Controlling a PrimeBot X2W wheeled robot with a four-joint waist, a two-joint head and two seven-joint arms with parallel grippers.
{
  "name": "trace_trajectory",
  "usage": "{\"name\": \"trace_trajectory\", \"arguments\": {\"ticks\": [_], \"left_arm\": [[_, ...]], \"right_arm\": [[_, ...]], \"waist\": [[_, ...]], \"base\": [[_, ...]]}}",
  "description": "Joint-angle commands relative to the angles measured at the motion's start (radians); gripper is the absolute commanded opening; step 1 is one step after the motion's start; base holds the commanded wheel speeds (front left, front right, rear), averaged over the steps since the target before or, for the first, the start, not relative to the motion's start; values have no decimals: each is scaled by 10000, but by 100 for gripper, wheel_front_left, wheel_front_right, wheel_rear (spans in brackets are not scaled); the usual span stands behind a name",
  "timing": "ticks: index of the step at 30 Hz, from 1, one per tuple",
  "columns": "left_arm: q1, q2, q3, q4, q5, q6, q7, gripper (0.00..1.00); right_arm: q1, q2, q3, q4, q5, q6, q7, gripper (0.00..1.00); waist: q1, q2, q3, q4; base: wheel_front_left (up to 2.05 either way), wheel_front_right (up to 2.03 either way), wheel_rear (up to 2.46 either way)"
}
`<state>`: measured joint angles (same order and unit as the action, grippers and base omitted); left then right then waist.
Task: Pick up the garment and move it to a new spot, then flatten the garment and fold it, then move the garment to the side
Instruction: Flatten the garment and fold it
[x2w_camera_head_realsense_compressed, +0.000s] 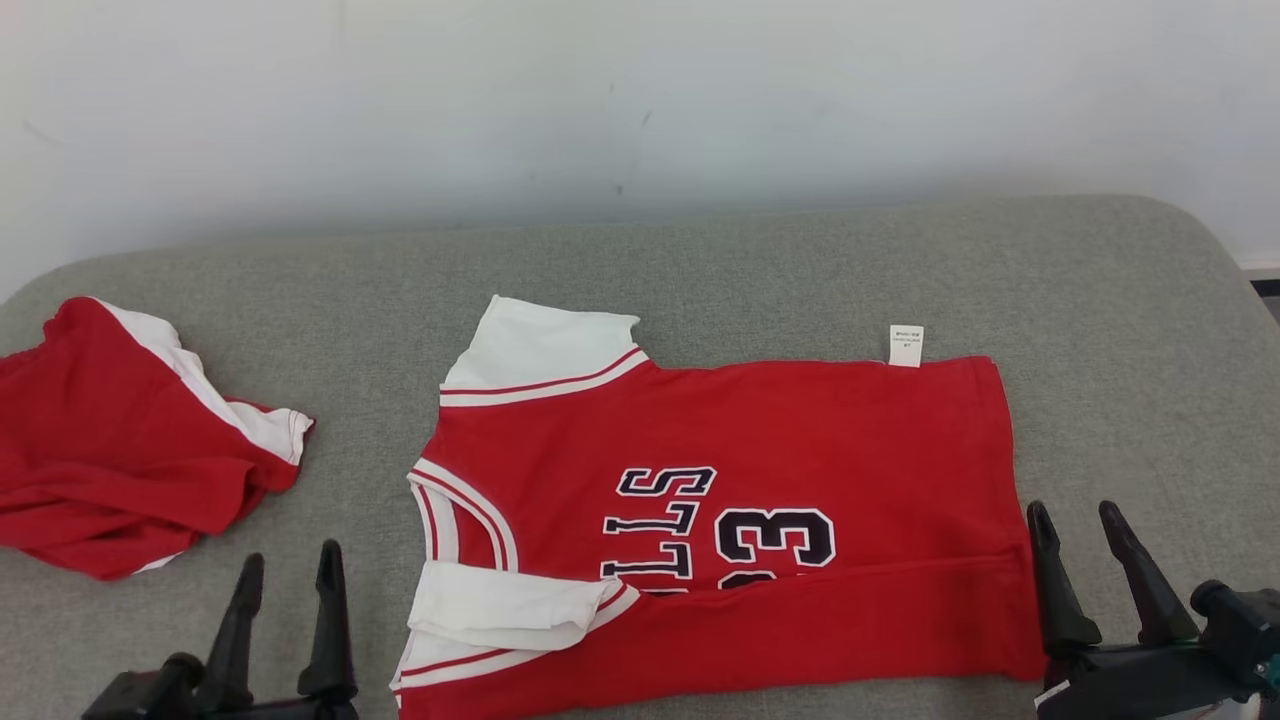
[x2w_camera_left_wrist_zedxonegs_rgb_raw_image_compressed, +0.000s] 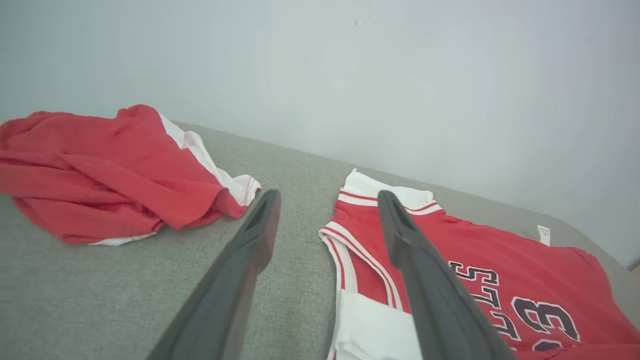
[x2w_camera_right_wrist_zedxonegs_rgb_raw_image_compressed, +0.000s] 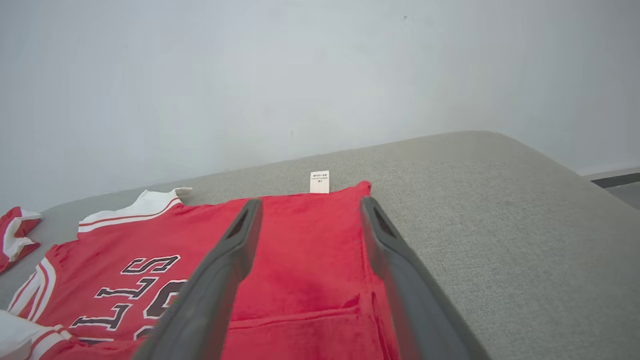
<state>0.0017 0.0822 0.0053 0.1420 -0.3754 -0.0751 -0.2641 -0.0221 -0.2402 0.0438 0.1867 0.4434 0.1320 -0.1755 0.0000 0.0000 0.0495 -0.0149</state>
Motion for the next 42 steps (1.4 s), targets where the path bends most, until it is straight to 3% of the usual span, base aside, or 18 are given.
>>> {"name": "trace_trajectory", "arguments": {"ticks": [1,10,19,34,42], "left_arm": [[-174,8,162,-127,212,6,-3,100],[-136,253,628,-482,1287,-15,-1,100],[548,87,860,-640,1651,-160,-3,100],[1059,-143,1033,-549,1879,-354,-2,100],[464,-214,904,-167,1805,-432,-3,100]], "right_arm": [[-111,94,6,-138,-345,-23,-220,100],[34,587,52,-770,-1606,-23,-735,100],[951,1073,-50,-1347,-2048,-23,-888,100],[1474,1178,95,-1700,-2417,-23,-906,100],[894,1034,-506,-1318,-2130,-23,-908,100]], "waist": [[0,0,-54,31],[0,0,-277,136],[0,0,-426,325],[0,0,-548,351],[0,0,-455,201]], "base": [[0,0,0],[0,0,0],[0,0,0],[0,0,0],[0,0,0]]}}
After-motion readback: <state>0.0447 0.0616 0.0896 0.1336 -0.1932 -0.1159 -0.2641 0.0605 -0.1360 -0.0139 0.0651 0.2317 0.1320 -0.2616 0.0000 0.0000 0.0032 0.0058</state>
